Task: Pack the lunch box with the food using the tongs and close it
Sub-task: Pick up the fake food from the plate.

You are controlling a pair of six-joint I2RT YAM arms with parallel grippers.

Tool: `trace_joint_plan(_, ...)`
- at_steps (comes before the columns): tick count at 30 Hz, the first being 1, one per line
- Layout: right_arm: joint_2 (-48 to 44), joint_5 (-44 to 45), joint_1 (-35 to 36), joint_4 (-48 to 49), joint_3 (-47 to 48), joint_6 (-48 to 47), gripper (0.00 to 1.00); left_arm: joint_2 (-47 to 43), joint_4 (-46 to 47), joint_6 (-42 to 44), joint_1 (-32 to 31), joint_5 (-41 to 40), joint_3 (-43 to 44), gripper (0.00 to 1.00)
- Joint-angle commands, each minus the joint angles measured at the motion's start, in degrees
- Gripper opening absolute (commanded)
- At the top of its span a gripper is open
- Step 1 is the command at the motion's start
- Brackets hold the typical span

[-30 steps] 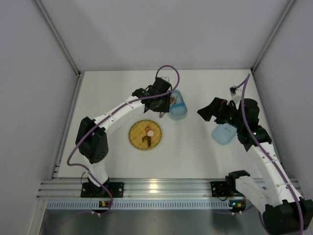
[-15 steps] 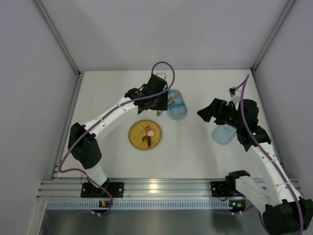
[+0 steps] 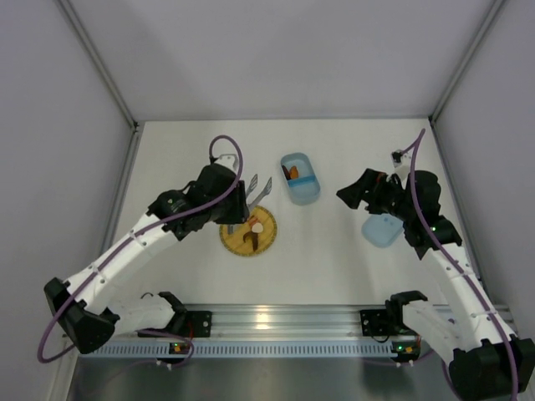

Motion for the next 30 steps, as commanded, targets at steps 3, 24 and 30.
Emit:
trace_joint_plan(3, -0.2, -0.4, 0.7, 2.9, -0.2, 0.8, 0.99, -6.7, -4.1, -3.7, -0.6, 3.5, -4.4, 0.45)
trace_joint_plan(24, -0.6, 0.2, 0.7, 4.2, -2.4, 1.5, 0.99, -11.6, -8.0, -6.4, -3.0, 6.0, -12.9, 0.44)
trace_joint_plan(30, -0.7, 0.3, 0.8, 4.1, -2.8, 1.5, 1.0, -11.0, -7.5, -6.4, -3.4, 5.9, -13.6, 0.44)
